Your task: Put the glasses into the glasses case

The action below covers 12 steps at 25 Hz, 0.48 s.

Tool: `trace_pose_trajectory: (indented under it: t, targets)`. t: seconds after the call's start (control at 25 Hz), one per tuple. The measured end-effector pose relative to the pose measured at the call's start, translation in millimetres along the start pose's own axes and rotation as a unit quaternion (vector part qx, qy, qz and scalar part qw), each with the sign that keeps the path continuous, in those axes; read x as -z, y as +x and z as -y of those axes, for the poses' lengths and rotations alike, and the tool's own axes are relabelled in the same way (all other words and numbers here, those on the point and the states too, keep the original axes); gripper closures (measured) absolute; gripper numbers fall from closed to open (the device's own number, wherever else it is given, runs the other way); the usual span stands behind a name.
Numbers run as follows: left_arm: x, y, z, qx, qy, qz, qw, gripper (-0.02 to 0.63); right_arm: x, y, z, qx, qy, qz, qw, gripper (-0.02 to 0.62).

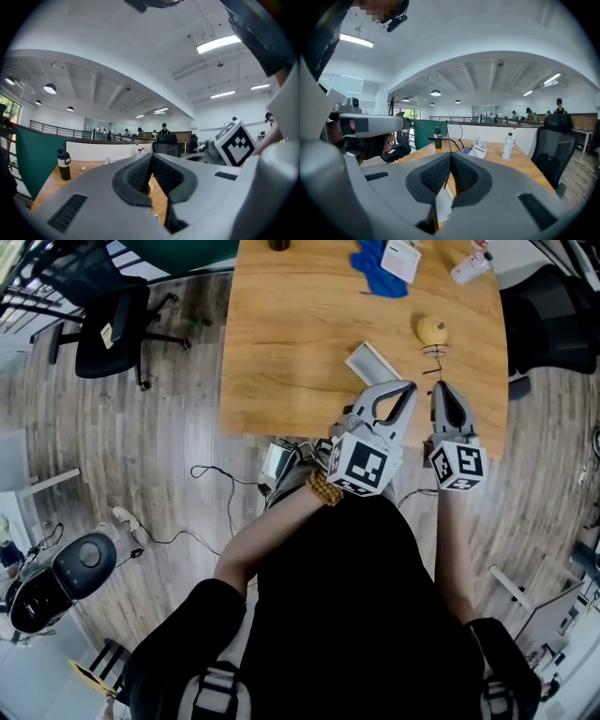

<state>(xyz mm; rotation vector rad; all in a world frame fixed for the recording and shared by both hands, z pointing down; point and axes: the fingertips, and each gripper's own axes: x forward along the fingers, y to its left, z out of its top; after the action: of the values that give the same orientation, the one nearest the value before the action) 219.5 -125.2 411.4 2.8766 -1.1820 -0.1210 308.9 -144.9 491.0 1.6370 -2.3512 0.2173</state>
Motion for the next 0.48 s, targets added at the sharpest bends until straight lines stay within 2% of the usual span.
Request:
trace_pose_trajectory:
  t: [0.24, 0.48]
  targets:
    - [1.4, -1.4, -10.5, -0.011, 0.001, 0.003, 0.9999, 0.584, 22.4, 16.6, -9.0, -0.033, 0.010, -0.036, 0.999, 0.583]
    - [3.9, -13.7, -32.9, -0.044, -0.008, 0.003, 0.9990, 0.584, 45.3, 28.3, -16.0, -0.046, 0.008, -0.069, 0.997, 0.583]
